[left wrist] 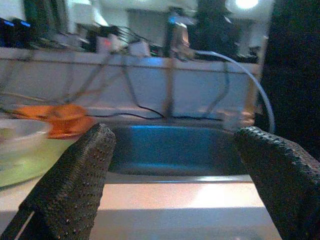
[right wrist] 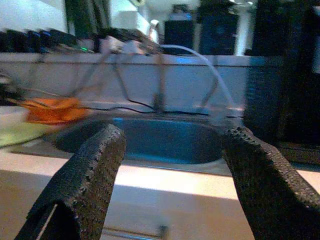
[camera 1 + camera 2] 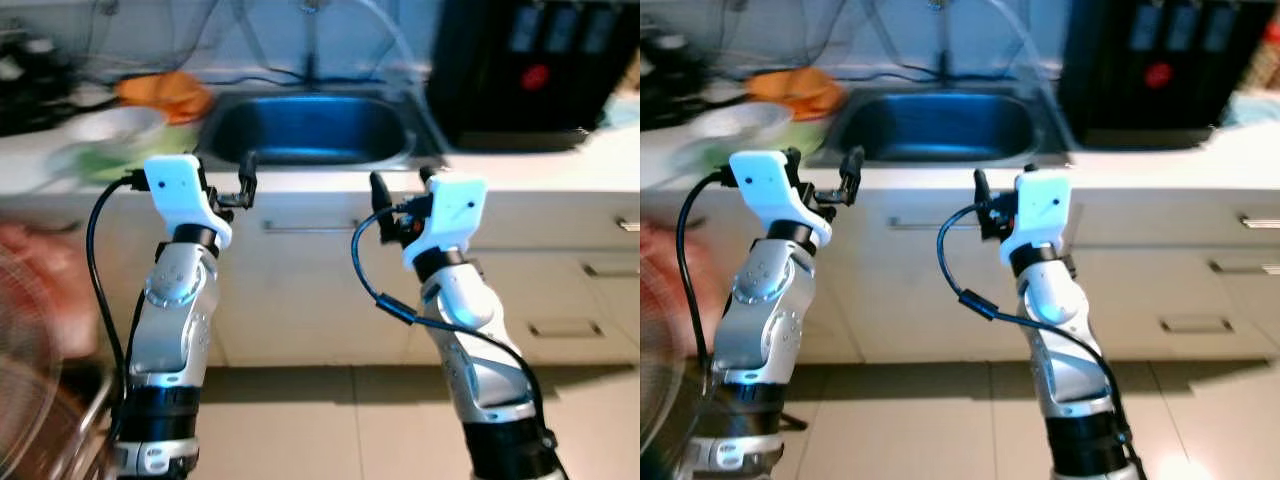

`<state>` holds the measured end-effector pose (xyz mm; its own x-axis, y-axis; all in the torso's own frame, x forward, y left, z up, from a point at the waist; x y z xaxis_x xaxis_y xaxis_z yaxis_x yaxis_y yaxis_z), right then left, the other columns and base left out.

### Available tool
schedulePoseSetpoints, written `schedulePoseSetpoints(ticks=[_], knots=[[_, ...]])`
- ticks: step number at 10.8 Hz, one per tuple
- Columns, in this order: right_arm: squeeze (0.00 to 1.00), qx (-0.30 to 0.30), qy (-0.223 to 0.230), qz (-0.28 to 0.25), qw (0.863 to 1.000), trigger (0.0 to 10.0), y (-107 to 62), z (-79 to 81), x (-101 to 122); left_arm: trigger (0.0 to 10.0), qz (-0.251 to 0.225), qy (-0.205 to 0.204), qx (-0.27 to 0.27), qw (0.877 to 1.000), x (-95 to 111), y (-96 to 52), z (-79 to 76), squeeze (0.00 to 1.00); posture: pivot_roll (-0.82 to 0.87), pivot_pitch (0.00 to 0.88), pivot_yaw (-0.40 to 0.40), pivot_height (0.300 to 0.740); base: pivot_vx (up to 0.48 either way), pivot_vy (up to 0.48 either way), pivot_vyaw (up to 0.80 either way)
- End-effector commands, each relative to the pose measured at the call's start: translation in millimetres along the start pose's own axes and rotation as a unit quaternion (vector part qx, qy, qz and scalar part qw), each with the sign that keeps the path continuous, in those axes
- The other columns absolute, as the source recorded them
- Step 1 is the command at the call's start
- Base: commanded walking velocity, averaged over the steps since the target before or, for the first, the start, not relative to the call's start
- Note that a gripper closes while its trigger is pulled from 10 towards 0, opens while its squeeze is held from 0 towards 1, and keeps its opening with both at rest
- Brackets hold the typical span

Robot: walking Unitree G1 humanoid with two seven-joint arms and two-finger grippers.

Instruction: Kitchen organization

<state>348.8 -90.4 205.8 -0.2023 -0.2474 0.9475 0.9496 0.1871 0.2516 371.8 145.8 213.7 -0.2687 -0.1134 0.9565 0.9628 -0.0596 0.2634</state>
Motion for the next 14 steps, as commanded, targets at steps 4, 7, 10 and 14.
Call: schedulePoseSetpoints(ticks=[4, 7, 10, 14], knots=[[0.0, 0.007, -0.011, -0.017, 1.0, 10.0, 3.7, 4.2, 7.4, 10.0, -0.004, 0.001, 0.005, 1.0, 3.4, 1.5, 2.7, 0.0, -0.02, 0.005, 0.02, 0.74, 0.478, 0.0, 0.0], [0.0, 0.009, -0.013, -0.015, 1.0, 10.0, 2.5, 5.3, 5.8, 10.0, -0.002, 0.0, 0.006, 1.0, 2.3, 0.8, 2.1, 0.0, -0.03, 0.009, 0.02, 0.74, 0.472, 0.0, 0.0], [0.0, 0.011, -0.013, -0.013, 1.0, 10.0, 2.8, 6.0, 4.4, 10.0, 0.011, 0.006, 0.014, 1.0, -2.6, 0.2, 3.6, 0.0, -0.02, 0.013, 0.019, 0.74, 0.436, 0.0, 0.0], [0.0, 0.012, -0.014, -0.011, 1.0, 10.0, 2.2, 6.8, 3.3, 10.0, 0.015, 0.0, 0.016, 1.0, -4.1, 0.2, 2.6, 0.0, -0.03, 0.014, 0.024, 0.74, 0.361, 0.0, 0.0]])
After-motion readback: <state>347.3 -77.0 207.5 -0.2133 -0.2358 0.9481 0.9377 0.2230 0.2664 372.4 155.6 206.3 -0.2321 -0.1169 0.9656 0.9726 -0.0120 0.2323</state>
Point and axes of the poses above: a point about 5 cm out from each wrist's last joint towards the gripper, its own y axis pointing out of the wrist towards the gripper, its own x axis along the axis of the wrist's last joint, z = x × y, the point moved 5 cm from there along y, pointing out of the wrist towards the gripper, and after that the axes turned 12 degrees about y, right-handed, at the moved point
